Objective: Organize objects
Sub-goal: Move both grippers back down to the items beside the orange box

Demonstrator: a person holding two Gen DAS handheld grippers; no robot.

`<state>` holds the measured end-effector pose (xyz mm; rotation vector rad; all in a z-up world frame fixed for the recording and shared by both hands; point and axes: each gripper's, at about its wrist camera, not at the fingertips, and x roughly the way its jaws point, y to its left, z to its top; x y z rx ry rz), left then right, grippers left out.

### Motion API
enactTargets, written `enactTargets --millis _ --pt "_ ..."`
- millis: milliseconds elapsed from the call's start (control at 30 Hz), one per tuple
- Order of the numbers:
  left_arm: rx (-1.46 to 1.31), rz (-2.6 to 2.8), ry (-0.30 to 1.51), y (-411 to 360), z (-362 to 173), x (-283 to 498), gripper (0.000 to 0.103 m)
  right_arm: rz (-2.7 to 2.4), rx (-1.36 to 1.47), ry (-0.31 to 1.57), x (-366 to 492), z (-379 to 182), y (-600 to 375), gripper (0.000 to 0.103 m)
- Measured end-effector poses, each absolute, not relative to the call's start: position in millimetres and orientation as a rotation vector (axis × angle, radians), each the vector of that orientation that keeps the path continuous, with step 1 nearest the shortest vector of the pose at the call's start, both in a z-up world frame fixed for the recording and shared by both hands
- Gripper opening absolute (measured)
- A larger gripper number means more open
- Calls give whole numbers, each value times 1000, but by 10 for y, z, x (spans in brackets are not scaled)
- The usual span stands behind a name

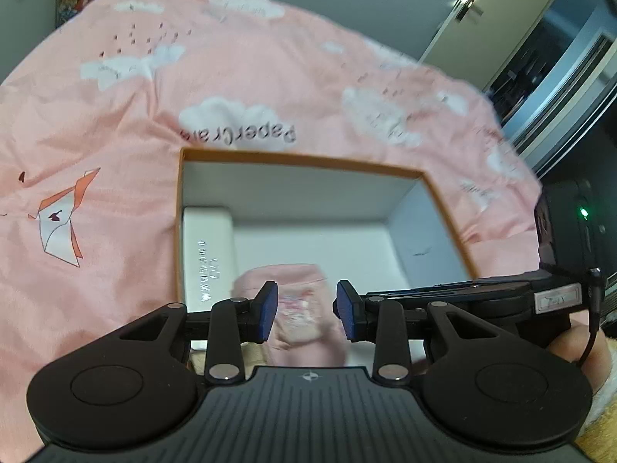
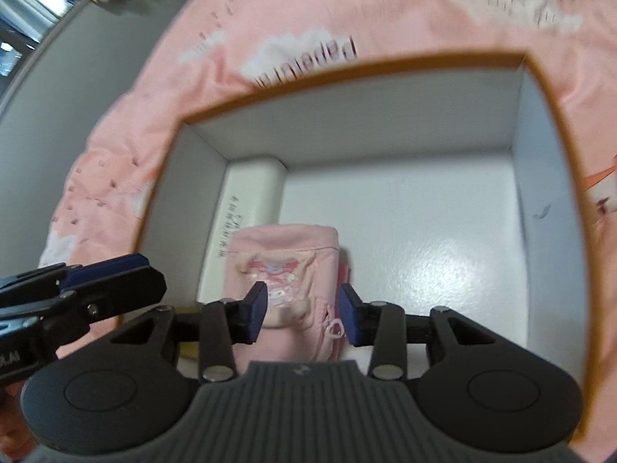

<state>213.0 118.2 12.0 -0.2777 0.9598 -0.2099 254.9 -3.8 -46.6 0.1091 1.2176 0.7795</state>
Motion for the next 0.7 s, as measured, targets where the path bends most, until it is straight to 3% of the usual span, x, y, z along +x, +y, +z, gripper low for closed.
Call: enactTargets --millis 333,633,700 --pt "-344 -309 930 945 193 1444 40 824 168 933 1689 106 -962 45" --pt "-366 -216 1037 901 -521 1401 61 683 167 1030 1446 -529 -1284 53" --pt "-366 -197 1061 878 -681 1434 61 646 122 1042 1469 -701 -1250 55"
